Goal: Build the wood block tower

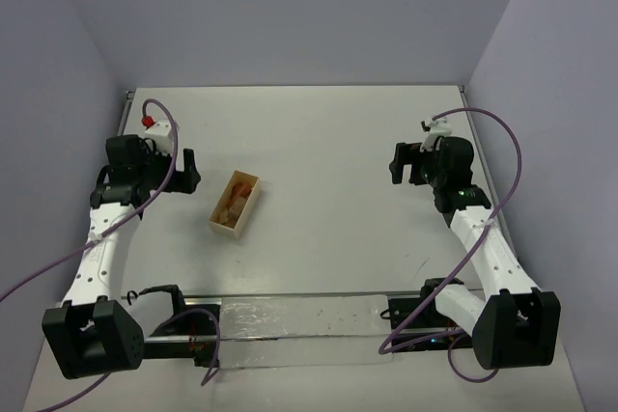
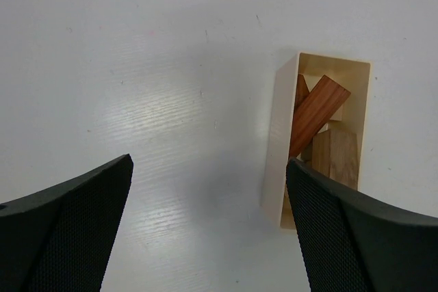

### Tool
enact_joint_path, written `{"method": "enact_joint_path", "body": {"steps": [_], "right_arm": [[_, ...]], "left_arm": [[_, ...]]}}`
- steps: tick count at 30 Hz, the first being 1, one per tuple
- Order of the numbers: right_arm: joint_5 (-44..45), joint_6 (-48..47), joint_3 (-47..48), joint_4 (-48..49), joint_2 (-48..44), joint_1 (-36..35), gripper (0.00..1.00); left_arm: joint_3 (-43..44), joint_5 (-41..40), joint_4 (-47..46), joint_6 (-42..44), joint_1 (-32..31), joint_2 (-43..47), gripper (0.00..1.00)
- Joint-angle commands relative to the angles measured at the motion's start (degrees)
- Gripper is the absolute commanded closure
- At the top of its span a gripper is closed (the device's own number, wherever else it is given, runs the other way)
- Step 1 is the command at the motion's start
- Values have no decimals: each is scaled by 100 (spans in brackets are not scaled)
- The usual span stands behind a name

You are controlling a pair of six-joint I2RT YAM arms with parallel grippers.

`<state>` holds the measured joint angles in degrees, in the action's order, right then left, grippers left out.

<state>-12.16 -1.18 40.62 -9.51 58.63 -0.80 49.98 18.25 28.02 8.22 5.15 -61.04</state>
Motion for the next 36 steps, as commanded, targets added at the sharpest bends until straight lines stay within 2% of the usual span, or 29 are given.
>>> {"method": "enact_joint_path", "body": {"steps": [1,3,8,10,13,16,30,35,36], "right_arm": [[-40,-58,297,46,33,36,0],[-27,-51,313,48,72,43,0],[-14,-49,307,38,96,37,0],[-6,-58,315,37,104,44,0],[3,-49,315,11,122,36,0],[-12,-41,322,37,145,36,0],[-5,-41,359,-17,210,36,0],[-14,-32,359,-18,207,36,0],[-14,-32,365,-22,210,42,0]], "left_arm": [[214,126,43,284,-125,56,4],[161,88,63,325,-337,146,13],[-30,-716,-20,142,-1325,222,9],[-57,-949,27,-18,-1700,35,10],[-24,-1033,46,-231,-1910,-256,16],[54,-978,130,-370,-1981,-529,27],[123,-1549,134,-541,-2079,-1498,42],[319,-1716,164,-611,-2079,-1955,52],[356,-1768,163,-624,-2079,-2048,58]]}}
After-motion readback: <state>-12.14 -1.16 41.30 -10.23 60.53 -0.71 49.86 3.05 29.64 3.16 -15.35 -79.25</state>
